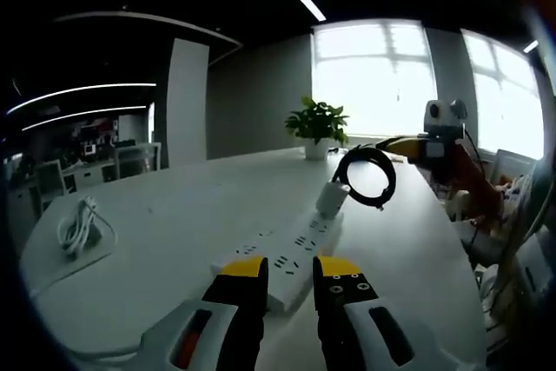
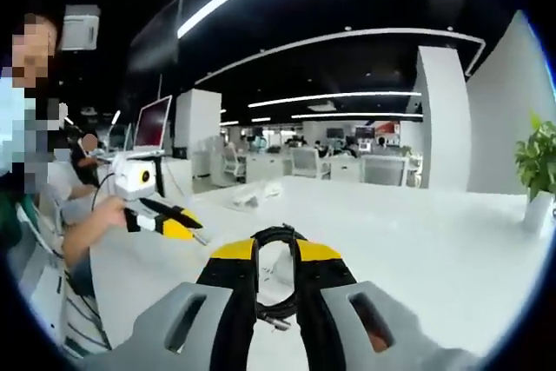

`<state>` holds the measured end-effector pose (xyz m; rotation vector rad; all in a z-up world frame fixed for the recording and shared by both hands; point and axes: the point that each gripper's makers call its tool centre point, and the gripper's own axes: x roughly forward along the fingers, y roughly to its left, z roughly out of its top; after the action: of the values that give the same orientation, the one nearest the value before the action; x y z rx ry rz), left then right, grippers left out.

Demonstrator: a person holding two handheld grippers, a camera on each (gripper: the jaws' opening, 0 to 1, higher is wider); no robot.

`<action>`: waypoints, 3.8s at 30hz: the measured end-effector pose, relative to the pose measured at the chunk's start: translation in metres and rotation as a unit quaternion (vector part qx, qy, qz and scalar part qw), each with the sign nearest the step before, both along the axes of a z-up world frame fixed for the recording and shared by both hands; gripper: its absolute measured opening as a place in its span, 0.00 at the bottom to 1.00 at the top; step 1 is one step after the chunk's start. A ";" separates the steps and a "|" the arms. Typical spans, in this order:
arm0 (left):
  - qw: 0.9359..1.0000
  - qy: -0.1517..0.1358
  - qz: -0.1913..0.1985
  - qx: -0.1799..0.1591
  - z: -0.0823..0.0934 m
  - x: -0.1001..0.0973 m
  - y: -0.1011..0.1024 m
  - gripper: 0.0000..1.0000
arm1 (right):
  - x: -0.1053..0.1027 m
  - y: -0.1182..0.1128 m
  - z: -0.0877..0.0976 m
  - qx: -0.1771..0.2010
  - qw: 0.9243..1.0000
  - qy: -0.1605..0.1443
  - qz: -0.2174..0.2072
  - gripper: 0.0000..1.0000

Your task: Straighten the power strip on the desk, plug the charger into it

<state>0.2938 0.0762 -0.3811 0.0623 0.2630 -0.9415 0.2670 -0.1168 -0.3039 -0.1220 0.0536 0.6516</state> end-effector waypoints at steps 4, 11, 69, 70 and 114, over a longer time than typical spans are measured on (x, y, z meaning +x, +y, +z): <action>1.000 -0.001 0.001 -0.001 0.000 0.000 0.001 0.21 | 0.006 0.001 -0.004 -0.030 1.000 -0.001 0.002 0.14; 1.000 -0.001 0.001 -0.001 0.001 0.001 0.002 0.21 | 0.017 -0.002 -0.012 -0.074 0.997 -0.001 0.011 0.13; 1.000 -0.003 0.002 0.003 0.001 -0.001 0.002 0.21 | 0.064 0.030 -0.069 -0.399 0.898 0.066 0.175 0.30; 1.000 -0.003 0.002 0.003 0.001 -0.001 0.002 0.21 | 0.064 0.031 -0.069 -0.404 0.895 0.065 0.177 0.29; 1.000 -0.001 -0.007 0.007 -0.001 -0.003 -0.002 0.21 | 0.071 0.033 -0.088 -0.553 0.759 0.249 0.236 0.24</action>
<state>0.2911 0.0745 -0.3818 0.0781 0.2672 -0.9534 0.3377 -0.0841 -0.3918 -1.1451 0.9689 1.0791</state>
